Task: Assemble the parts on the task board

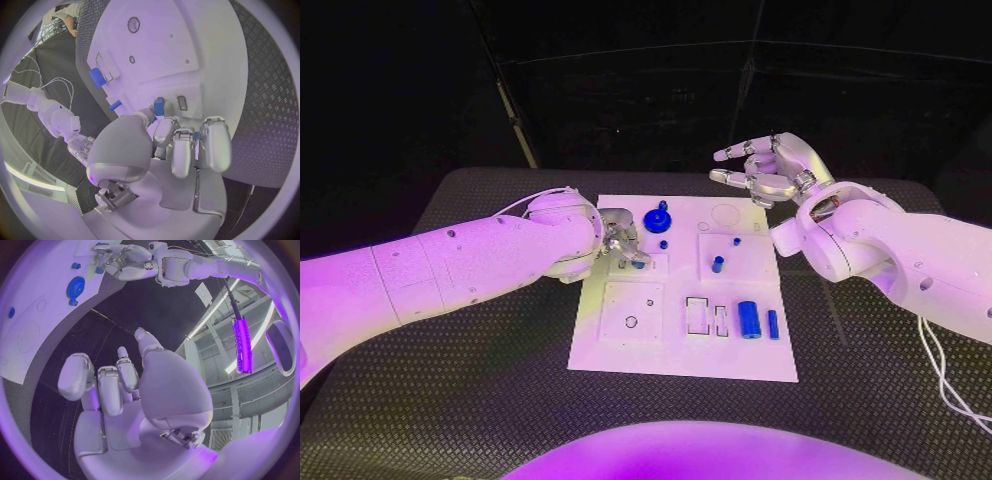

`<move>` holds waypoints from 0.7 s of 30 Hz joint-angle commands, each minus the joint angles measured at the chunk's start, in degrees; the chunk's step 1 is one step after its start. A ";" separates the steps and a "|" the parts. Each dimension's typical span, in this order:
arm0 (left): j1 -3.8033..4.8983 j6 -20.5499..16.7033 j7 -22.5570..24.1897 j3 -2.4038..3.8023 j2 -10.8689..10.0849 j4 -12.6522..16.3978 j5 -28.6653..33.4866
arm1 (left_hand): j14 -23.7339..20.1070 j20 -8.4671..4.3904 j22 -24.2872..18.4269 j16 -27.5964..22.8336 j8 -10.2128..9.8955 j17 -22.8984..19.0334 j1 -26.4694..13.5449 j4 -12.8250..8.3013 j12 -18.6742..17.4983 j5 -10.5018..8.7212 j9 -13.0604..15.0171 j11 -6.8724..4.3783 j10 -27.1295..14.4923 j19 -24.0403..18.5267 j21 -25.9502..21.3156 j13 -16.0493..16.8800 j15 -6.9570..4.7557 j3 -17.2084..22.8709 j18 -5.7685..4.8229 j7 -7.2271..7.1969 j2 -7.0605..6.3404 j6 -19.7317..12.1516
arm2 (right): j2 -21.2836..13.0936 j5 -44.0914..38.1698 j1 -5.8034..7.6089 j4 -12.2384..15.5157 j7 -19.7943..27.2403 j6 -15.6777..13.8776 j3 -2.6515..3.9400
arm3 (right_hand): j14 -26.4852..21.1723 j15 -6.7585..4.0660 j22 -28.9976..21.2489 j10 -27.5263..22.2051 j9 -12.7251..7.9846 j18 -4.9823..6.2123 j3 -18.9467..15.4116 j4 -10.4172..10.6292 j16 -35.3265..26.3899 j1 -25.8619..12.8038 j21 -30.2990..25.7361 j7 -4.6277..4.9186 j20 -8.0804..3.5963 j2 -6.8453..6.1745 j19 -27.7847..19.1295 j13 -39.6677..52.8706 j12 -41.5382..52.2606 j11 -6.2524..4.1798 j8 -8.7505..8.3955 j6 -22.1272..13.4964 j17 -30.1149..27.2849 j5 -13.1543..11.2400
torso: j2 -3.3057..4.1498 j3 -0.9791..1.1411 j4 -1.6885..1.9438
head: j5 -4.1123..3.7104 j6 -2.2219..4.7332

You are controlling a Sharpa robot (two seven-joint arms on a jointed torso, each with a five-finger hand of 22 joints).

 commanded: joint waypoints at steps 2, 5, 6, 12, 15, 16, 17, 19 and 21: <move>0.01 1.81 -0.33 -0.02 0.14 -0.06 -0.26 | 5.75 -0.01 0.55 0.18 0.19 15.09 0.27 -5.74 -0.30 0.25 -0.02 0.00 -0.44 -0.45 -0.50 -0.24 0.17 6.07 -0.44 -0.40 -0.12 -0.04 | 0.03 -0.08 0.11 0.05 0.30 0.48 0.05 | 3.68 0.28 -0.08 -0.35 0.09 0.41 0.02 -0.33 -0.21 0.08 -0.25 -0.06 0.08 0.64 -0.38 -0.04 -0.16 -0.14 0.32 -0.05 4.83 -0.28 | -0.01 0.00 0.04 | -0.02 -0.03; 0.01 2.05 -0.32 -0.03 0.21 -0.17 -0.26 | 5.75 -0.01 0.55 0.18 0.19 15.09 0.27 -5.74 -0.30 0.25 -0.02 0.00 -0.44 -0.45 -0.50 -0.24 0.17 6.07 -0.44 -0.40 -0.12 -0.04 | 0.05 -0.08 0.11 0.01 0.31 0.51 0.05 | 3.69 0.28 -0.10 -0.34 0.09 0.41 0.02 -0.33 -0.22 0.07 -0.26 -0.06 0.08 0.65 -0.39 -0.04 -0.16 -0.14 0.33 -0.04 4.83 -0.32 | 0.01 0.00 0.02 | 0.02 -0.01; 0.01 2.10 -0.32 -0.03 0.23 -0.23 -0.26 | 5.75 -0.01 0.55 0.18 0.19 15.09 0.27 -5.74 -0.30 0.25 -0.02 0.00 -0.44 -0.45 -0.50 -0.24 0.17 6.07 -0.44 -0.40 -0.12 -0.04 | 0.05 -0.08 0.11 0.00 0.31 0.52 0.05 | 3.69 0.28 -0.10 -0.34 0.09 0.41 0.02 -0.33 -0.22 0.07 -0.26 -0.06 0.08 0.65 -0.39 -0.04 -0.16 -0.14 0.33 -0.04 4.83 -0.32 | 0.01 0.00 0.02 | 0.02 -0.03; 0.01 2.42 -0.32 -0.05 0.56 -0.79 -0.26 | 5.75 0.02 0.56 0.18 0.28 15.09 -0.15 -5.67 -0.31 0.24 0.11 0.03 -0.43 -0.47 -0.53 -0.24 0.21 6.30 -0.45 -0.37 -0.30 0.12 | 0.04 -0.08 0.11 0.03 0.33 0.52 0.05 | 3.69 0.28 -0.10 -0.34 0.09 0.41 0.02 -0.33 -0.22 0.07 -0.26 -0.06 0.08 0.65 -0.39 -0.04 -0.16 -0.14 0.33 -0.04 4.83 -0.32 | 0.04 0.00 -0.01 | -0.02 -0.08; 0.01 2.67 -0.30 -0.07 0.87 -1.10 -0.26 | 5.75 0.05 0.60 0.18 0.46 15.09 -0.87 -5.48 -0.18 0.24 0.31 0.01 -0.27 -0.46 -0.55 -0.10 0.22 6.54 -0.45 -0.42 -0.46 0.45 | 0.07 -0.08 0.11 0.05 0.33 0.52 0.05 | 3.69 0.28 -0.10 -0.34 0.09 0.41 0.02 -0.33 -0.22 0.07 -0.26 -0.06 0.08 0.65 -0.39 -0.04 -0.16 -0.14 0.33 -0.04 4.83 -0.32 | 0.05 0.00 0.02 | -0.03 -0.10; 0.01 2.77 -0.30 -0.08 0.99 -1.22 -0.25 | 5.75 0.05 0.64 0.18 0.52 15.09 -1.19 -5.39 -0.15 0.24 0.38 -0.02 -0.23 -0.44 -0.54 -0.07 0.21 6.62 -0.45 -0.45 -0.53 0.56 | 0.10 -0.08 0.11 0.06 0.33 0.53 0.05 | 3.68 0.28 -0.10 -0.36 0.09 0.41 0.02 -0.34 -0.22 0.07 -0.26 -0.06 0.08 0.66 -0.39 -0.07 -0.17 -0.14 0.34 -0.03 4.82 -0.33 | 0.06 0.01 0.00 | -0.02 -0.12; 0.01 2.85 -0.29 -0.09 1.11 -1.33 -0.25 | 5.75 0.05 0.65 0.18 0.56 15.09 -1.45 -5.32 -0.15 0.24 0.44 -0.03 -0.21 -0.44 -0.55 -0.08 0.20 6.68 -0.45 -0.48 -0.58 0.64 | 0.12 -0.08 0.11 0.07 0.32 0.54 0.05 | 3.68 0.27 -0.10 -0.40 0.09 0.41 0.02 -0.35 -0.24 0.08 -0.26 -0.07 0.07 0.69 -0.39 -0.13 -0.21 -0.15 0.36 -0.03 4.79 -0.36 | 0.06 0.01 -0.01 | -0.02 -0.13; 0.01 2.93 -0.29 -0.10 1.26 -1.47 -0.25 | 5.75 0.04 0.67 0.18 0.63 15.09 -1.88 -5.15 -0.14 0.23 0.51 -0.03 -0.17 -0.43 -0.55 -0.07 0.18 6.68 -0.45 -0.50 -0.66 0.77 | 0.14 -0.08 0.11 0.08 0.32 0.55 0.05 | 3.68 0.27 -0.10 -0.40 0.09 0.41 0.02 -0.35 -0.24 0.08 -0.26 -0.07 0.07 0.69 -0.39 -0.13 -0.21 -0.15 0.36 -0.03 4.79 -0.36 | 0.05 0.02 -0.02 | -0.01 -0.15; 0.01 3.04 -0.28 -0.13 1.44 -1.66 -0.25 | 5.75 0.03 0.80 0.18 0.76 15.09 -3.17 -4.49 0.01 0.24 0.67 -0.06 0.00 -0.35 -0.50 0.08 0.17 6.52 -0.48 -0.56 -0.76 1.08 | 0.15 -0.08 0.11 0.10 0.31 0.57 0.05 | 3.68 0.27 -0.10 -0.40 0.09 0.41 0.02 -0.35 -0.24 0.08 -0.26 -0.07 0.07 0.69 -0.39 -0.13 -0.21 -0.15 0.36 -0.03 4.79 -0.36 | 0.04 0.01 0.00 | -0.04 -0.25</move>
